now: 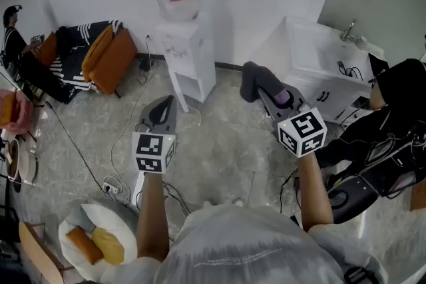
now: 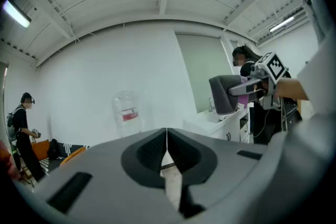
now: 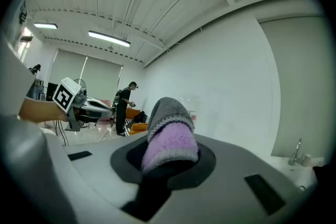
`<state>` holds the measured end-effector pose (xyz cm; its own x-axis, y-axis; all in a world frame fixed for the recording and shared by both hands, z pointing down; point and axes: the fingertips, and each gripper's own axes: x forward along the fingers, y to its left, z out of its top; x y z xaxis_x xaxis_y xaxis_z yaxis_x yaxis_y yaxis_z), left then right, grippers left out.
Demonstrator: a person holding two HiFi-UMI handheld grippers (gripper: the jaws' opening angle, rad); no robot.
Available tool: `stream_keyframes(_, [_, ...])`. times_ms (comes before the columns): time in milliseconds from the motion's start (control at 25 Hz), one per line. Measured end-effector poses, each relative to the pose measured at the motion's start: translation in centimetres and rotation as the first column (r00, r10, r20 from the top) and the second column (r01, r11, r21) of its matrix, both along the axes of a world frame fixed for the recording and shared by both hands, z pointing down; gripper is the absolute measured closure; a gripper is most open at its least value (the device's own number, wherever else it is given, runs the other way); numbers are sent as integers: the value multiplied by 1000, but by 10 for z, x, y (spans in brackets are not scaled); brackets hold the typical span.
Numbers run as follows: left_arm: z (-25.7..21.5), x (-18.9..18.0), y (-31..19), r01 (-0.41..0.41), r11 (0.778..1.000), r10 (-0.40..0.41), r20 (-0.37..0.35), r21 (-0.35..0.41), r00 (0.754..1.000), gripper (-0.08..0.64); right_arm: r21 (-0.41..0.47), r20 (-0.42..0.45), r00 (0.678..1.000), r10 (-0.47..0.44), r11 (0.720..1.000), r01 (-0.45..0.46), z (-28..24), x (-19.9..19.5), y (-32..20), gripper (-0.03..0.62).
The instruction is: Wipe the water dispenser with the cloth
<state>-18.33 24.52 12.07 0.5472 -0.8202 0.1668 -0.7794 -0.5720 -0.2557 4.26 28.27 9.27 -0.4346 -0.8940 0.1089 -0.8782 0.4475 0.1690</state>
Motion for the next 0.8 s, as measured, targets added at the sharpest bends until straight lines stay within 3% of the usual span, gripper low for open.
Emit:
stream_keyframes(240, [2, 12, -1, 16, 1000, -16, 3, -3, 1000, 543, 5, -2, 1000, -10, 1000, 10, 0, 16, -1, 523])
stream_keyframes(800, [20, 45, -10, 74, 997, -74, 18, -17, 997, 543, -33, 89, 991, -104, 994, 107, 17, 54, -24, 523])
